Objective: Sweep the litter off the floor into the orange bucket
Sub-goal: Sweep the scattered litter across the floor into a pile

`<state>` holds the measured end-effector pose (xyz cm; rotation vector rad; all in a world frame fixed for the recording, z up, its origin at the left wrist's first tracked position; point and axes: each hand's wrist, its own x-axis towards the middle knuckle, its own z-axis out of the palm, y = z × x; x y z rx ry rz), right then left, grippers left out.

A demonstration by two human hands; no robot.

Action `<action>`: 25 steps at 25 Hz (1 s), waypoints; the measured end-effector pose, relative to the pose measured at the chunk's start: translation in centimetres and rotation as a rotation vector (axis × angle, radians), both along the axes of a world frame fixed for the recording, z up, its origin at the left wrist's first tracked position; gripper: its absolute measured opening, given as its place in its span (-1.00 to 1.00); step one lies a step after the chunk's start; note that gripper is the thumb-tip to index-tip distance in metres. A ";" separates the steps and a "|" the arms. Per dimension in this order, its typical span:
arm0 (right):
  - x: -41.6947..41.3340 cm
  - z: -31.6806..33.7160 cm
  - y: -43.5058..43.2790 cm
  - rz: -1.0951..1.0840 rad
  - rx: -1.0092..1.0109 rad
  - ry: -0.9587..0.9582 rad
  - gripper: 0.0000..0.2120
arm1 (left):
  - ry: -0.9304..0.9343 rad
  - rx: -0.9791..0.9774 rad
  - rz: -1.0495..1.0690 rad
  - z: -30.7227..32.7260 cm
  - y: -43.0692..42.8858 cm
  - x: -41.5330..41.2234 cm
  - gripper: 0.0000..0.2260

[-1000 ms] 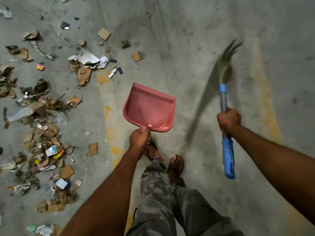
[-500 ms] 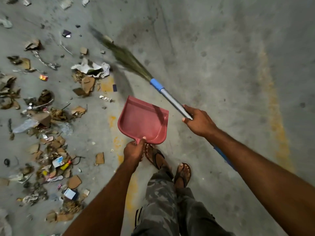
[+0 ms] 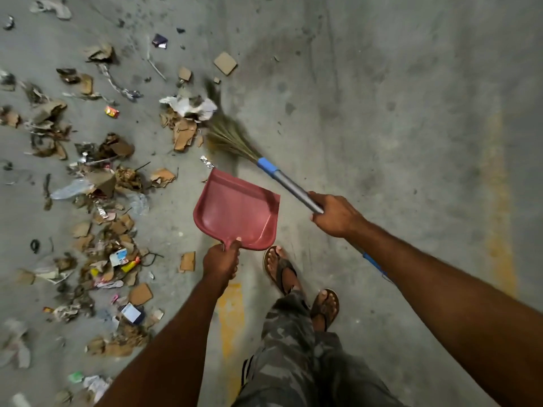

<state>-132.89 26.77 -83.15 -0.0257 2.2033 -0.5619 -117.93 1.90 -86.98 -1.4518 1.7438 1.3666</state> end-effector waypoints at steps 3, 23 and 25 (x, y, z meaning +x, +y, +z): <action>1.8 1.3 0.5 0.009 0.033 0.109 -0.39 | 0.008 -0.019 -0.058 0.4 0.1 -1.1 -0.67; 26.4 1.6 31.9 -0.688 0.274 -0.155 -0.51 | 0.038 -0.027 -0.556 -0.4 25.7 1.7 -0.41; 25.3 1.0 31.3 -0.530 0.168 -0.157 -0.50 | 0.056 -0.084 -0.543 1.0 26.0 2.6 -0.48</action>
